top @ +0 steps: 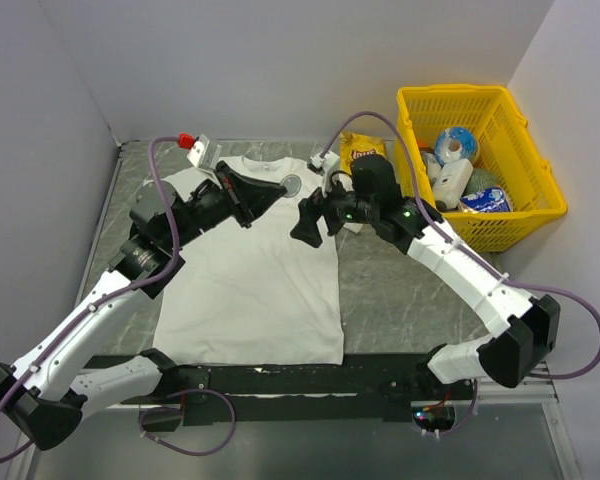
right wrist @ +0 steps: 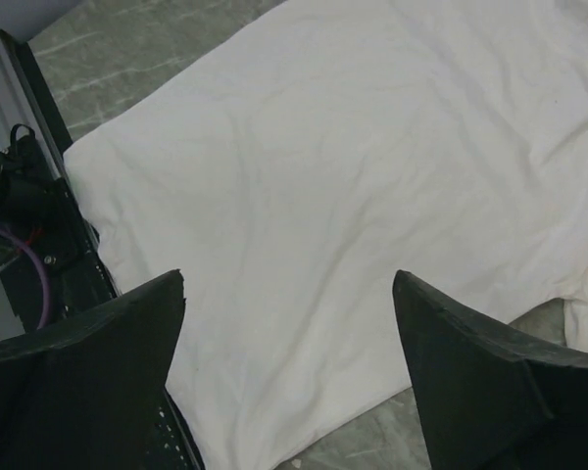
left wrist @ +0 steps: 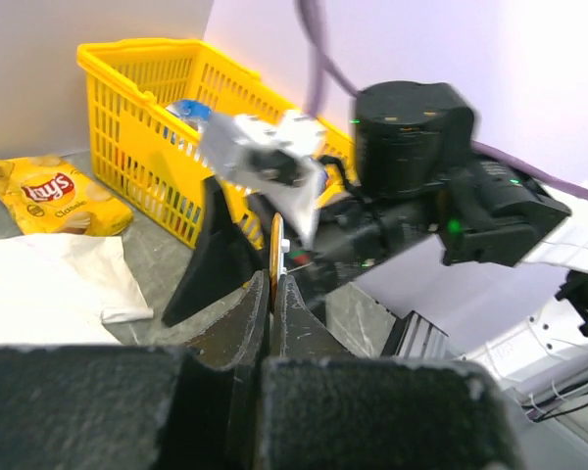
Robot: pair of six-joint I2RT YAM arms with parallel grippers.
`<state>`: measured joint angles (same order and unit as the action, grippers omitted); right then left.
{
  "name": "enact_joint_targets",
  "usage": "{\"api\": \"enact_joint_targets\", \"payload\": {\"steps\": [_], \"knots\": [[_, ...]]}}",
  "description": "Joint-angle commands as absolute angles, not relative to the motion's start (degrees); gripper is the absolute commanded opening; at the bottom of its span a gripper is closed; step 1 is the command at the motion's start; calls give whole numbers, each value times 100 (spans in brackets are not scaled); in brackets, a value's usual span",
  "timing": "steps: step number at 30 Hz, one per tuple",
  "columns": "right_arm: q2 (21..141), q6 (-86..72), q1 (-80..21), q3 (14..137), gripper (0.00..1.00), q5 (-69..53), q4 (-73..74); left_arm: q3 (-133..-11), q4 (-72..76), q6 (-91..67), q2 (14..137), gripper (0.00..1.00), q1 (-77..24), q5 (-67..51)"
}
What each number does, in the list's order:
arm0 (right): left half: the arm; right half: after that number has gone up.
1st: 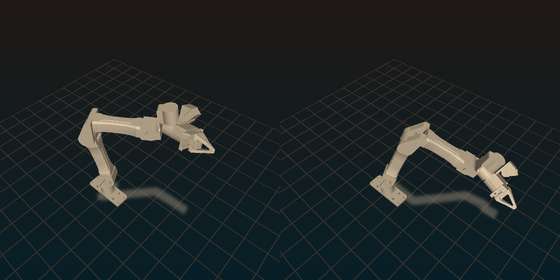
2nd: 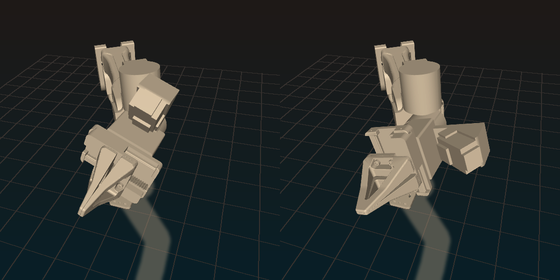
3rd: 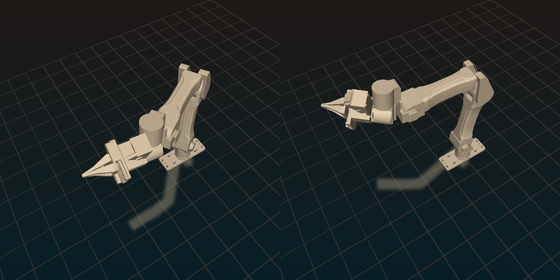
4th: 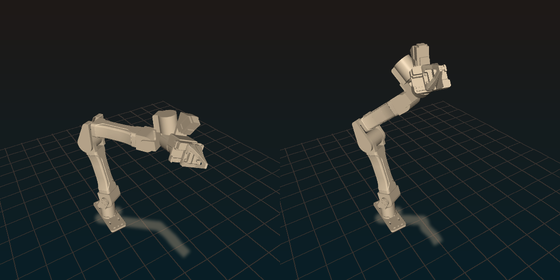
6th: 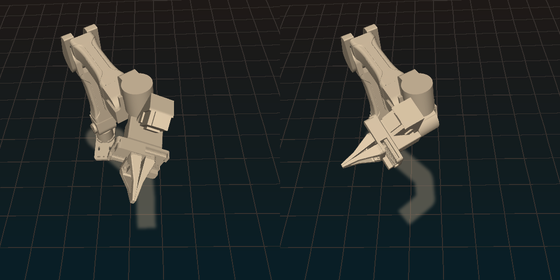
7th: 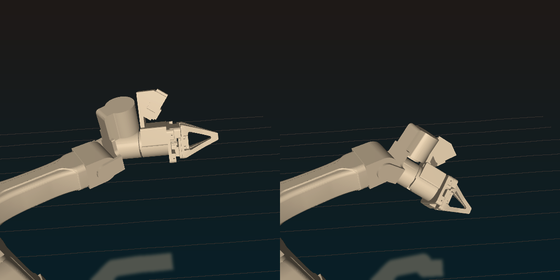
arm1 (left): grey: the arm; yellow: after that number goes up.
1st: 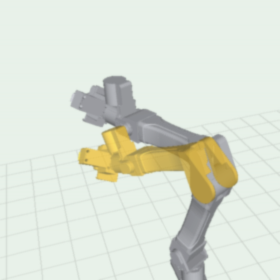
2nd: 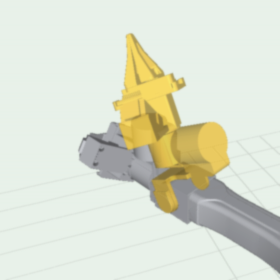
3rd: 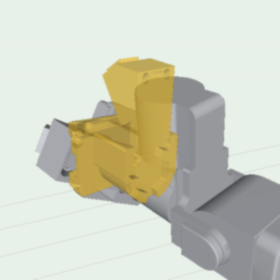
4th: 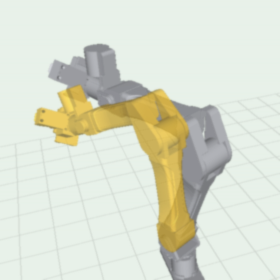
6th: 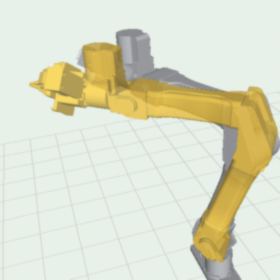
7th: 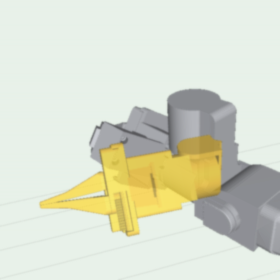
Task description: Pin the brooch onto the clothing
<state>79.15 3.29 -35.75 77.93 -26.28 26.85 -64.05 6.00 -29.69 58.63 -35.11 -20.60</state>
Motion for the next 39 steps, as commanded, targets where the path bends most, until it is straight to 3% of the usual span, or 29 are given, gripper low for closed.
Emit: {"api": "enact_joint_targets", "payload": {"steps": [1, 16, 27, 39], "knots": [[7190, 413, -3604, 7568, 97, -2558, 2031, -6539, 765, -3023, 5880, 1, -3533, -1820], [6847, 211, -3577, 7357, 100, -2303, 1661, -6802, 89, -2366, 5959, 1, -3533, -757], [7084, 44, -3551, 7365, 100, -2259, 1635, -6952, -747, -1503, 6626, 1, -3533, 1685], [7462, -509, -3287, 7321, 100, -2224, 1644, -7005, -1116, -967, 7637, 1, -3533, 3111]]}}
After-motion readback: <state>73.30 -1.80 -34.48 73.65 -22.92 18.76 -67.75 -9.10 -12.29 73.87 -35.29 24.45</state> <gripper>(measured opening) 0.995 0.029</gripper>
